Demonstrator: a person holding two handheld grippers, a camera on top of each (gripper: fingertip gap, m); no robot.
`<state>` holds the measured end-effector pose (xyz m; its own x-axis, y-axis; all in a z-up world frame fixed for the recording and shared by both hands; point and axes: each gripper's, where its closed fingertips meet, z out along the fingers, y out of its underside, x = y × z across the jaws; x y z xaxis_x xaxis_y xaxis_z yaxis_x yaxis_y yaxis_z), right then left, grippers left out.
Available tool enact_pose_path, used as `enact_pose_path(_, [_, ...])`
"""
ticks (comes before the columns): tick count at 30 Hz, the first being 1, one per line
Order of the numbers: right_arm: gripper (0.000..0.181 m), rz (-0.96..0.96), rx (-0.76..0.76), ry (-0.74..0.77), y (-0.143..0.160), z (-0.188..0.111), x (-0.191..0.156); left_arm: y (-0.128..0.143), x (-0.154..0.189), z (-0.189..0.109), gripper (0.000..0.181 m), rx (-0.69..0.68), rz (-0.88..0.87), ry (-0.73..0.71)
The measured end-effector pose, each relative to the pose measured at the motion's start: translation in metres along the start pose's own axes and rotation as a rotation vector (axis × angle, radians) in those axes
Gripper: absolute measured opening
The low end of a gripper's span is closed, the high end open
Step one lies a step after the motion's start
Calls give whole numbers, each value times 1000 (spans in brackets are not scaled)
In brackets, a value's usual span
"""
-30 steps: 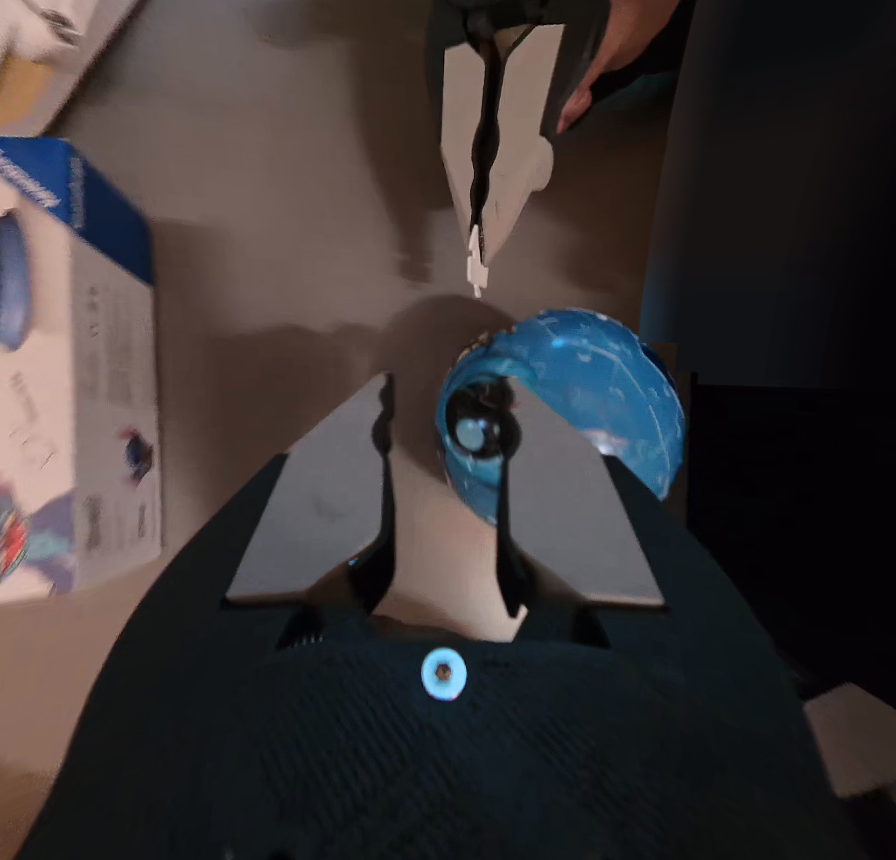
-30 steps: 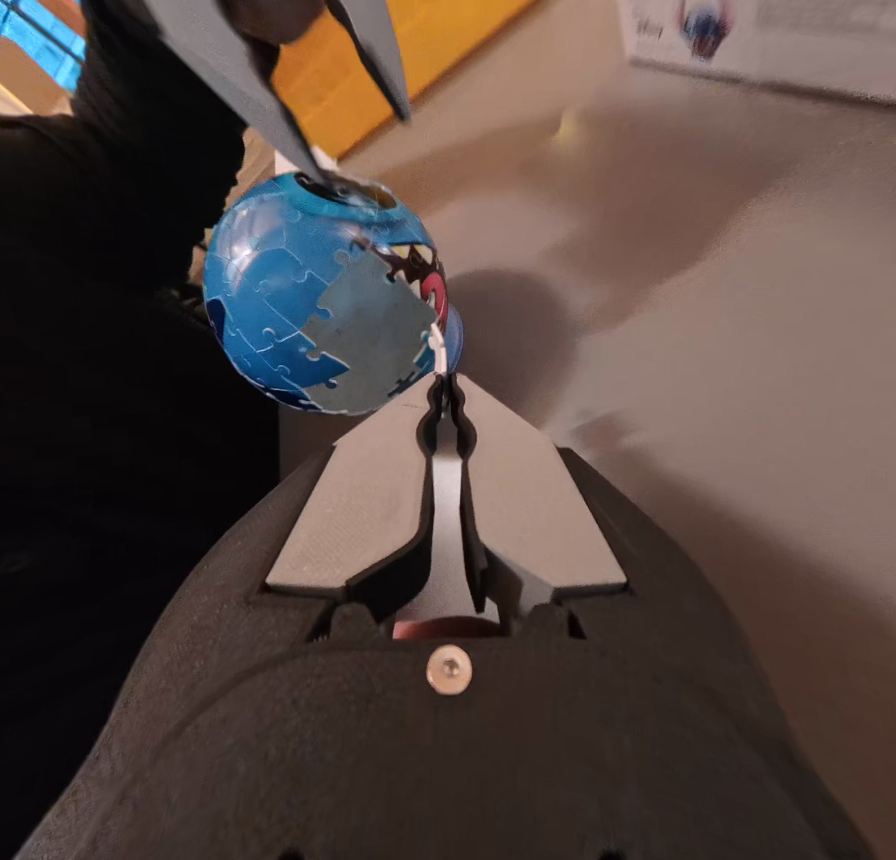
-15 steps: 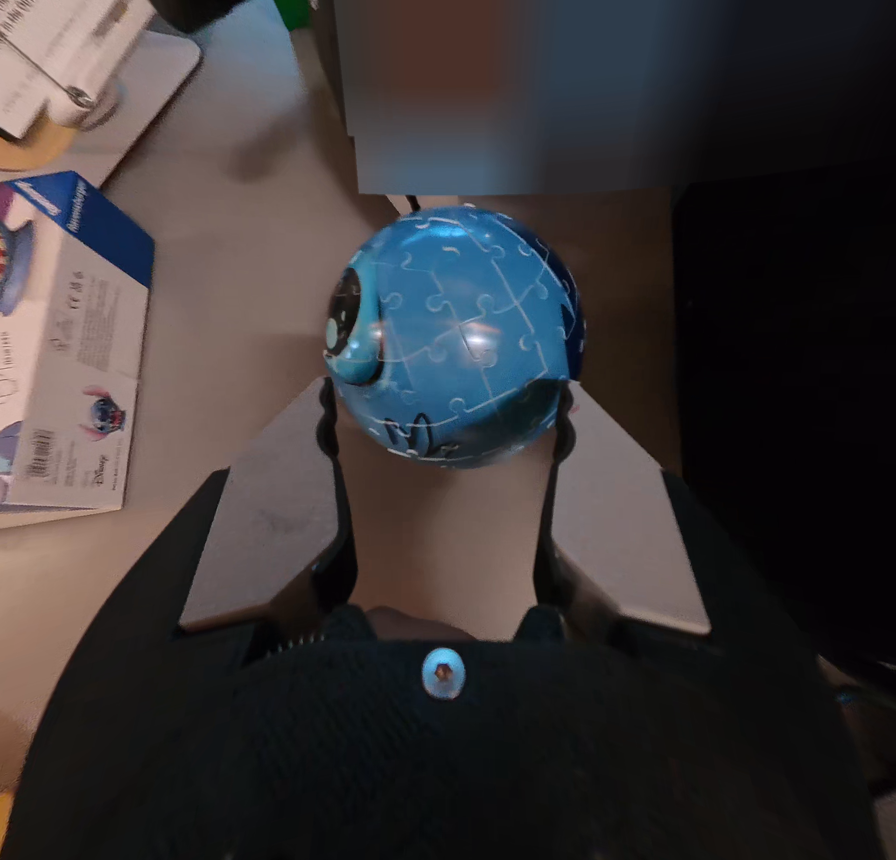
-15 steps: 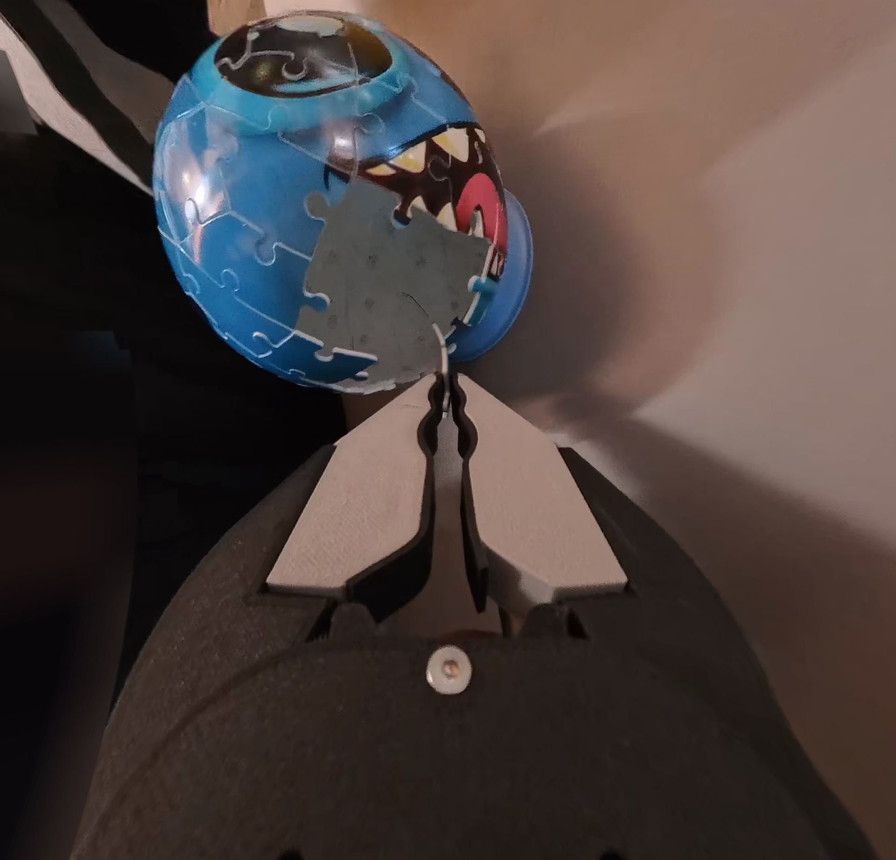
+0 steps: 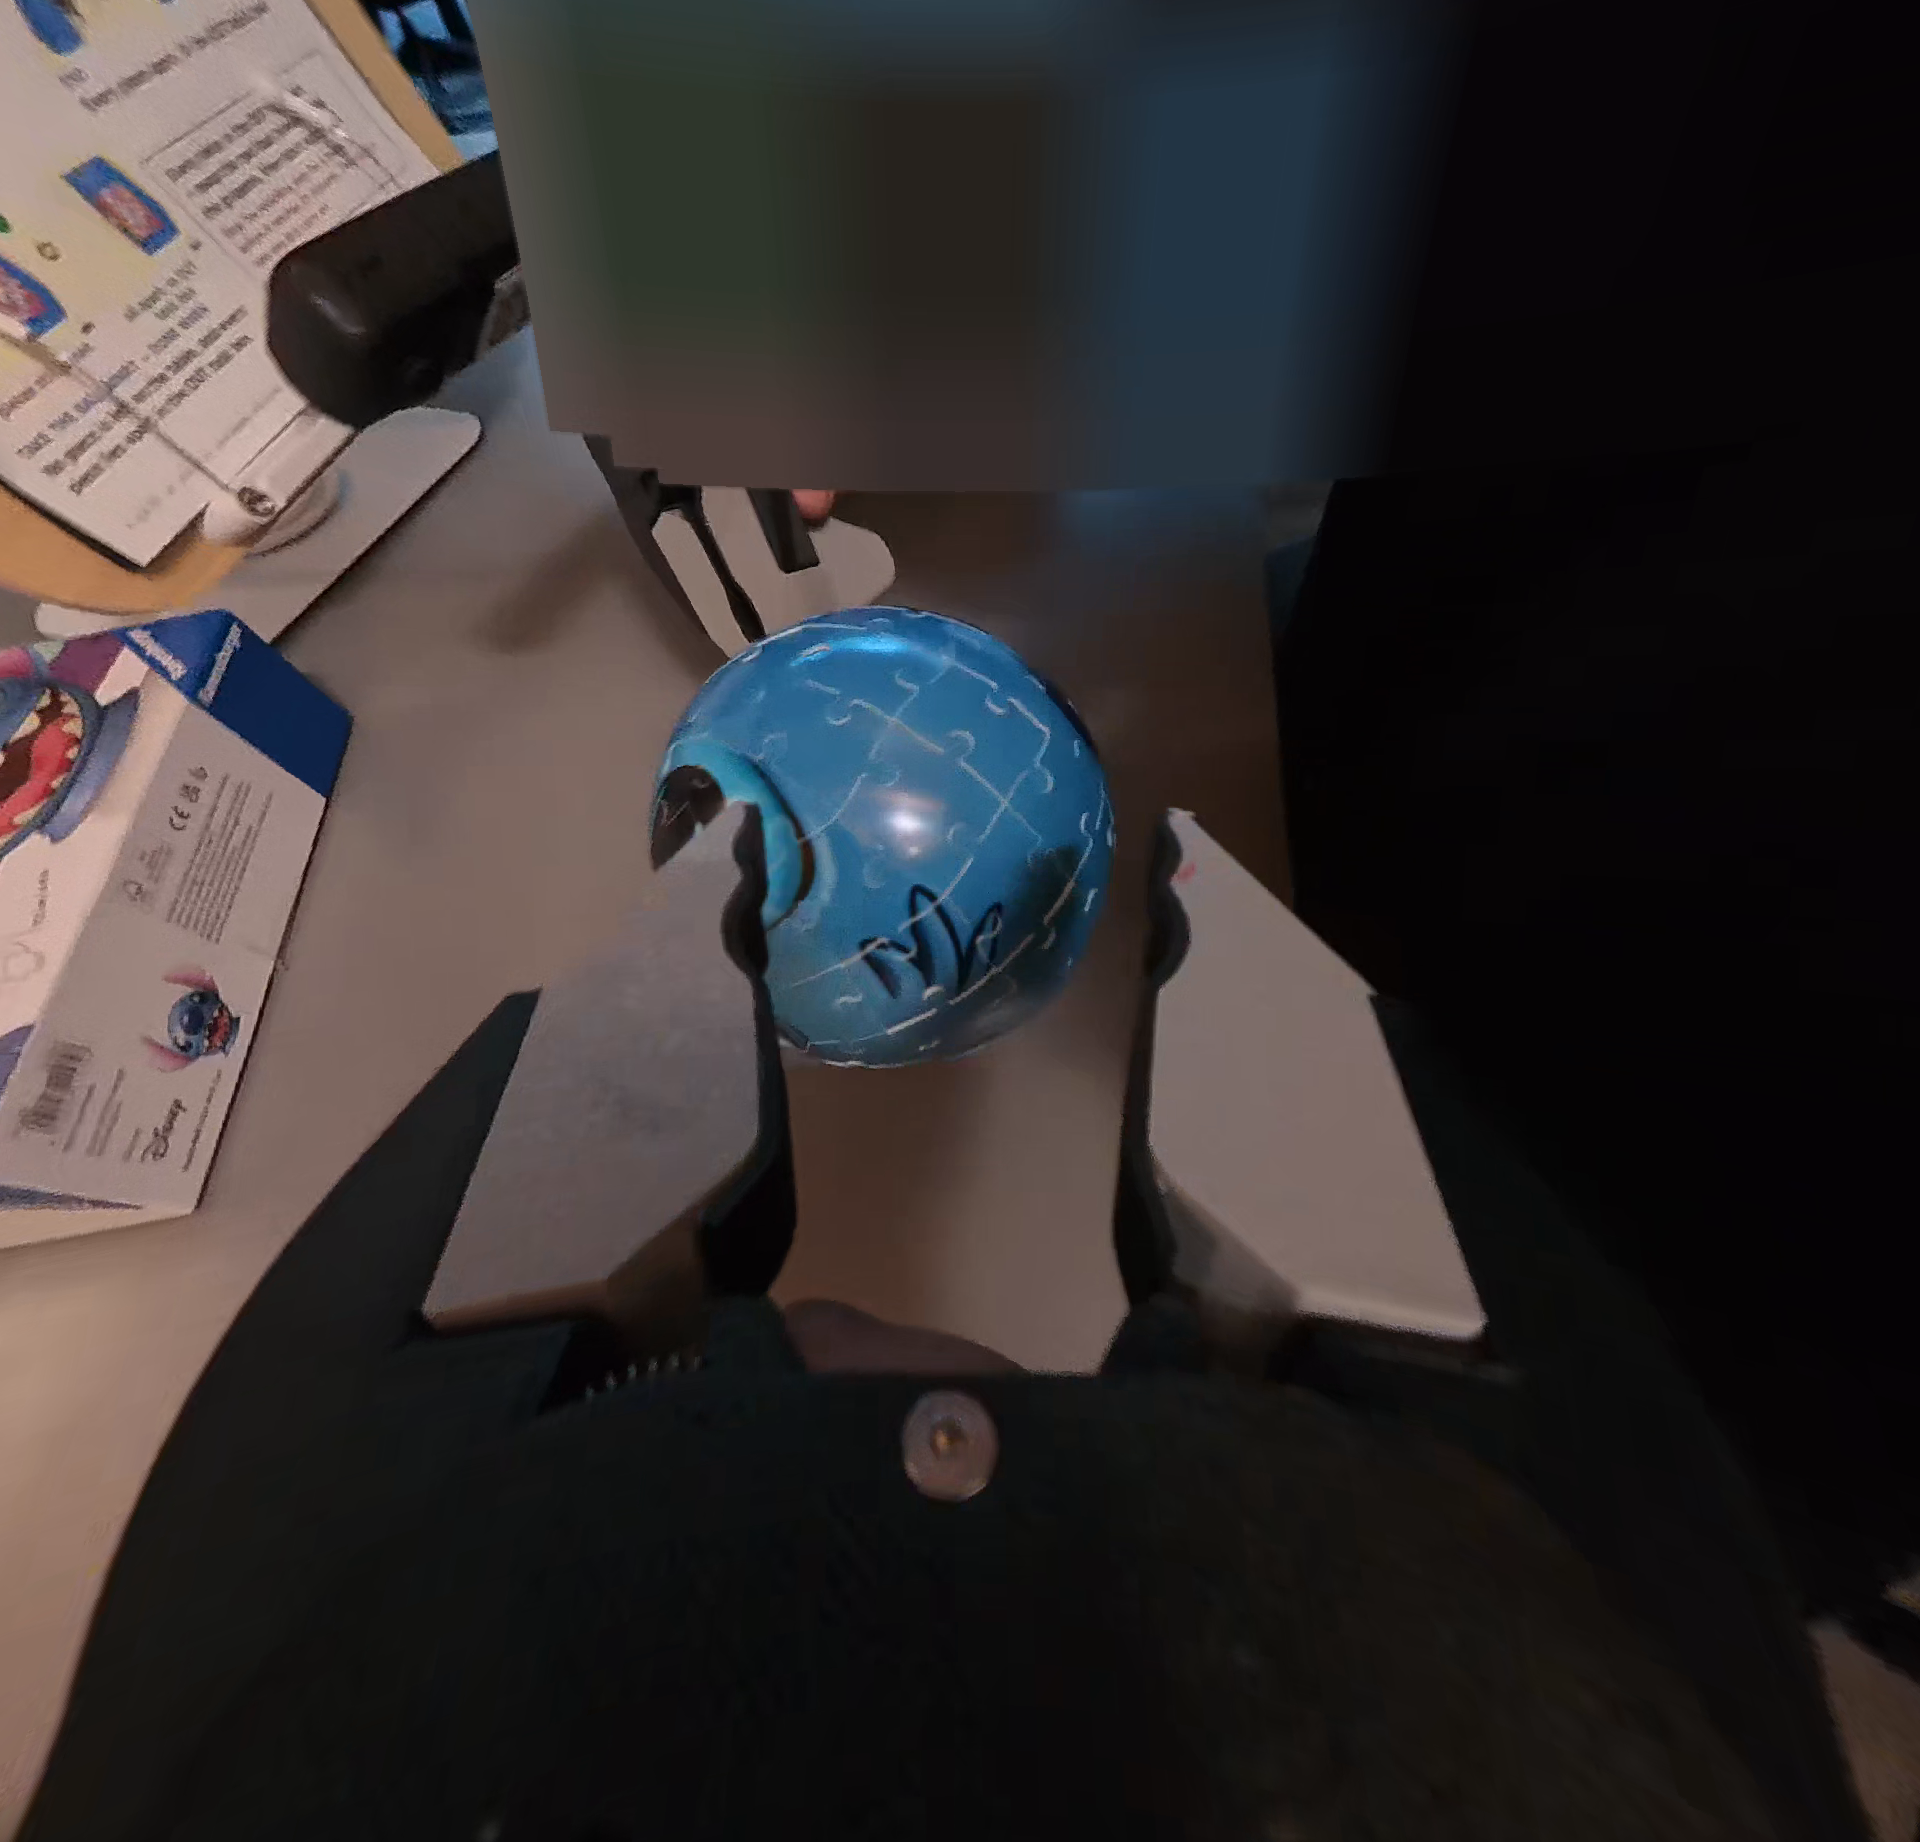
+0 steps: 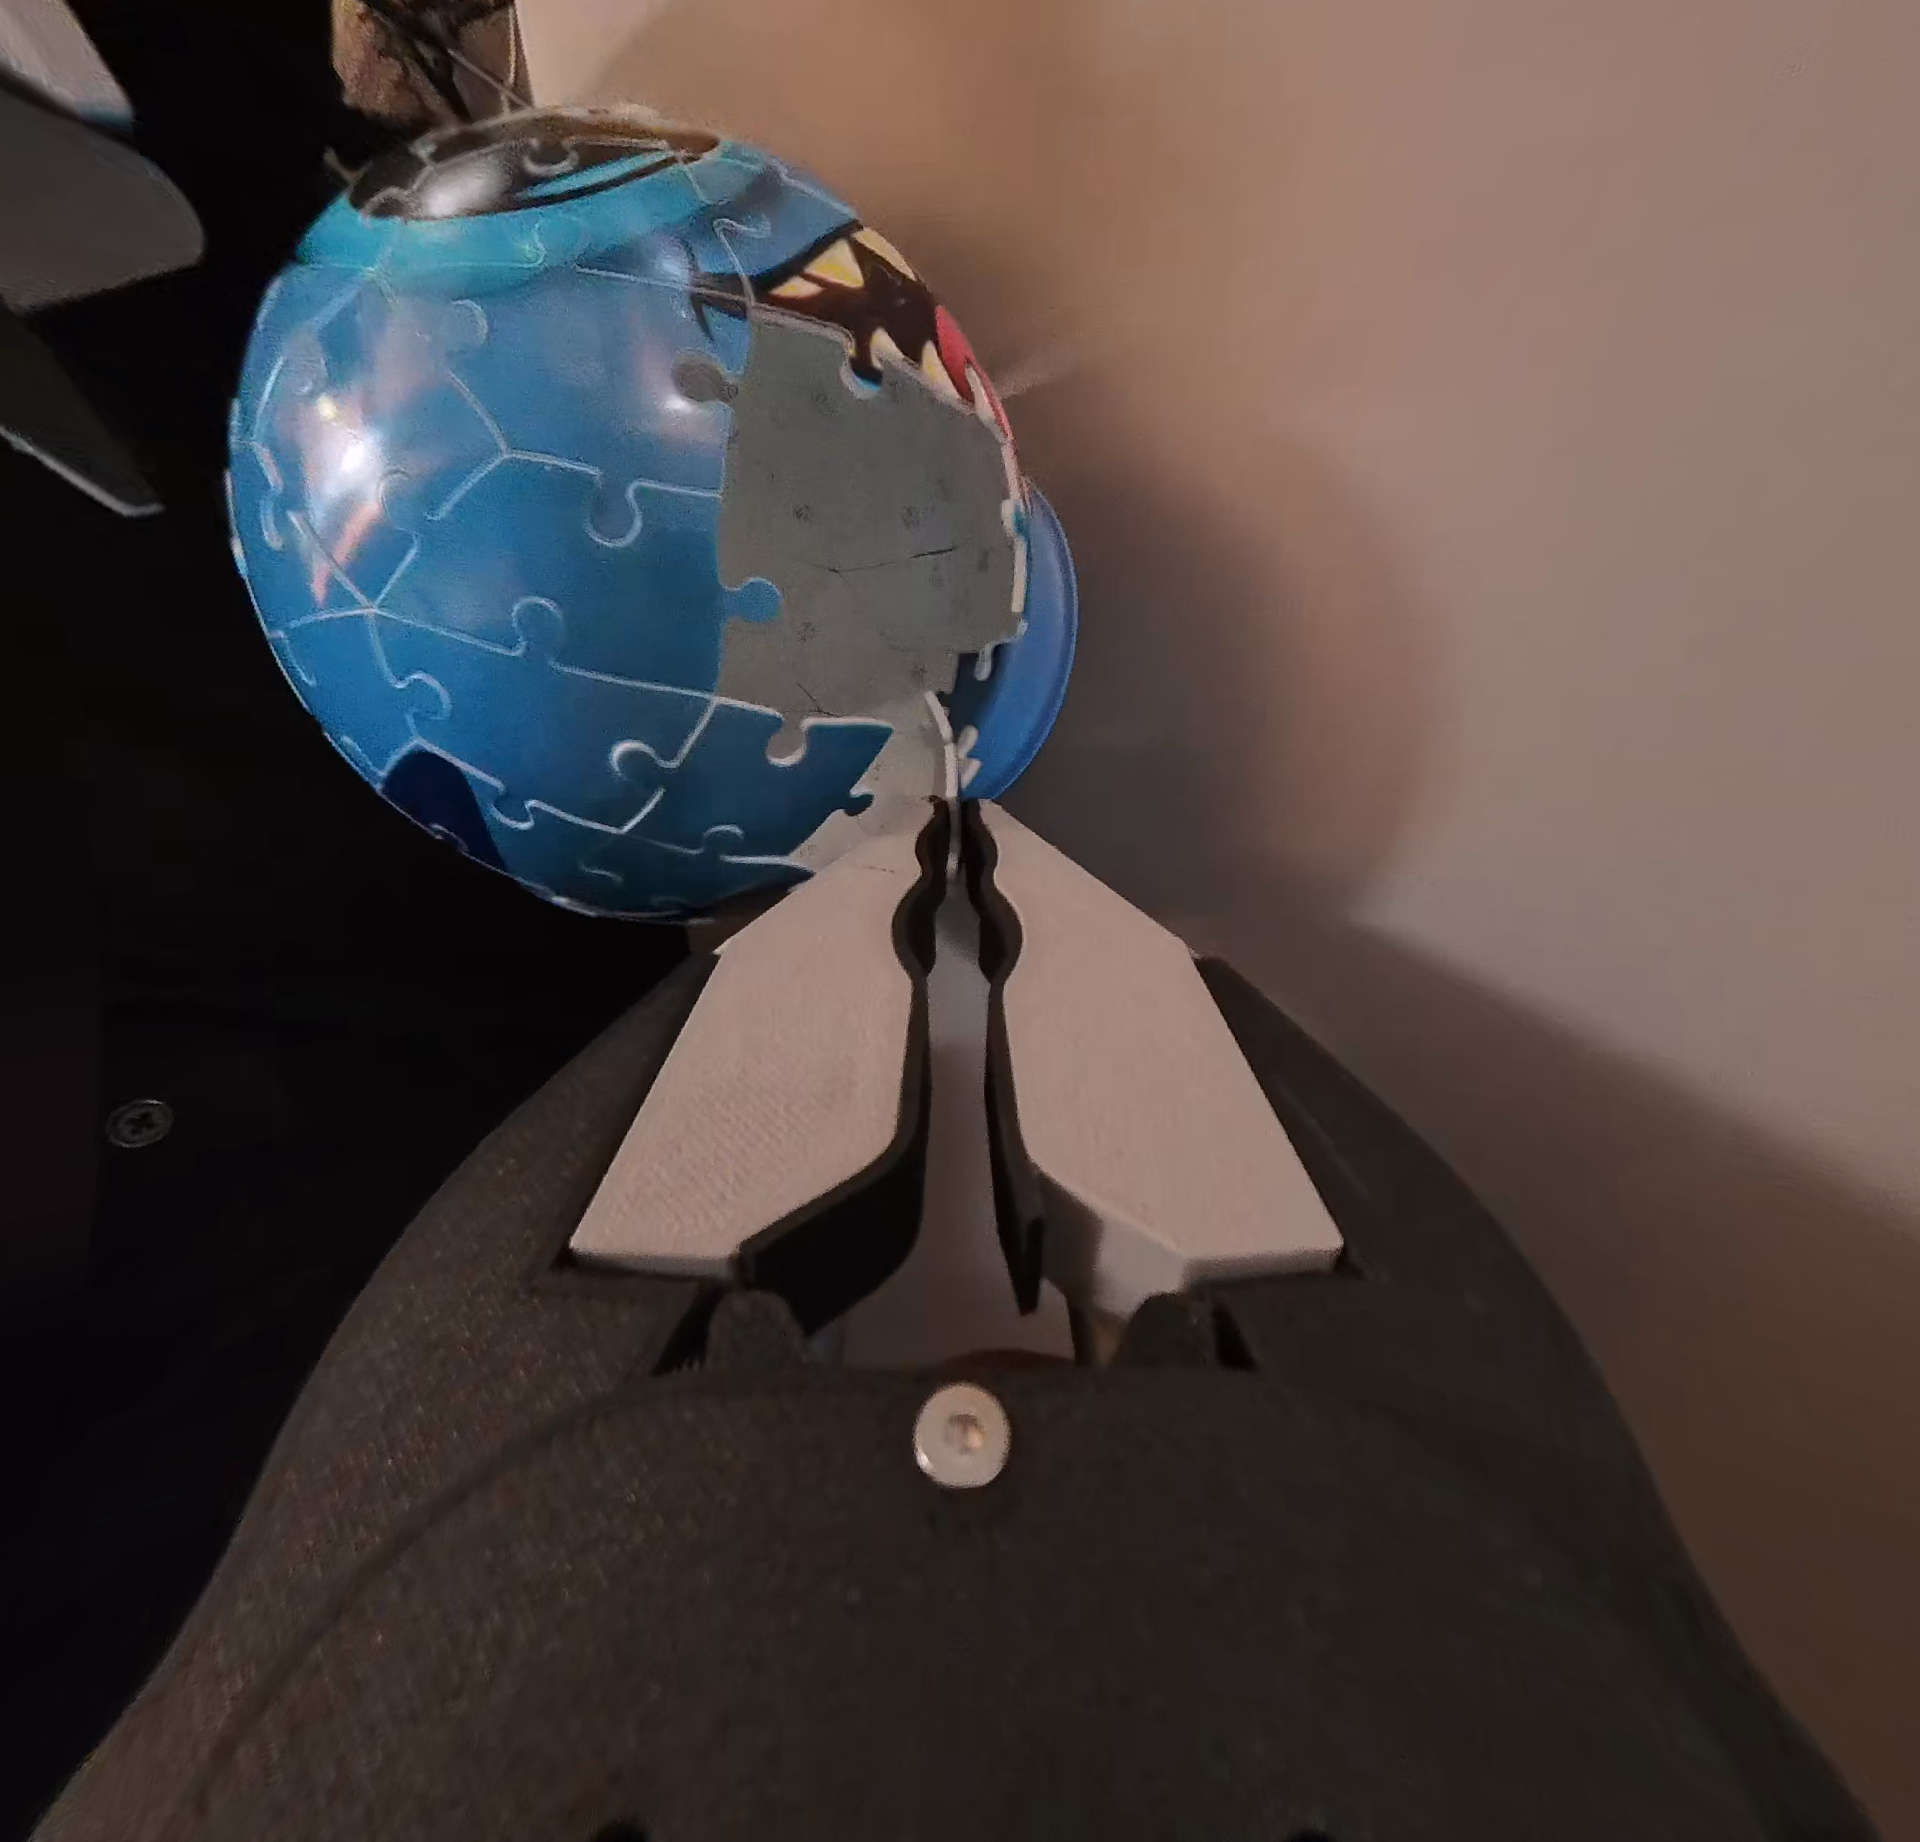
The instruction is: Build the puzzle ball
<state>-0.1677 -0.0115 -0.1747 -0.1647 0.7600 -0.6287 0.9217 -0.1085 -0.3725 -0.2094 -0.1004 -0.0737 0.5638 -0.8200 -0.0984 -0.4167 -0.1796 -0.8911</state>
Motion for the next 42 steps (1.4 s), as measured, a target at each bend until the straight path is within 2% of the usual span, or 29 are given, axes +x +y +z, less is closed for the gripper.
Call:
enact_pose_path(2, [0,-23,-15,17,-1,-2,5,4,-12,-5,76,24,-73,-37])
enact_pose_path(4, [0,-43,-38,28,0,-6,11,11,-26,-6,89,25,-175,-75])
enact_pose_path(6, [0,-50,-72,32,10,-10,19,14,-28,-5,93,44,-243,-59])
enact_pose_path(10, [0,-26,-127,10,28,-7,36,21,-27,0,96,52,-243,-41])
enact_pose_path(18, [4,-76,-125,36,22,-4,45,24,-26,18,95,95,-263,84])
enact_pose_path(21, [30,-53,-26,122,23,-21,48,28,-27,18,95,94,-266,102])
enact_pose_path(22, [33,-36,21,128,24,-27,43,29,-28,17,95,97,-268,110])
enact_pose_path(24, [45,0,124,99,27,-34,25,27,-29,16,95,111,-303,151])
enact_pose_path(26, [68,17,243,39,27,-34,-2,24,-29,16,94,125,-333,194])
enact_pose_path(27, [72,16,310,-8,24,-31,-18,25,-31,18,93,119,-354,204])
enact_pose_path(31, [77,56,526,-45,14,-11,-52,31,-31,27,95,60,-380,218])
enact_pose_path(35, [80,43,606,23,12,5,-59,30,-27,28,98,70,-363,210])
enact_pose_path(39, [92,11,642,86,3,17,-56,31,-27,28,94,80,-342,180])
enact_pose_path(42, [91,6,658,110,3,21,-57,32,-32,29,97,71,-310,160])
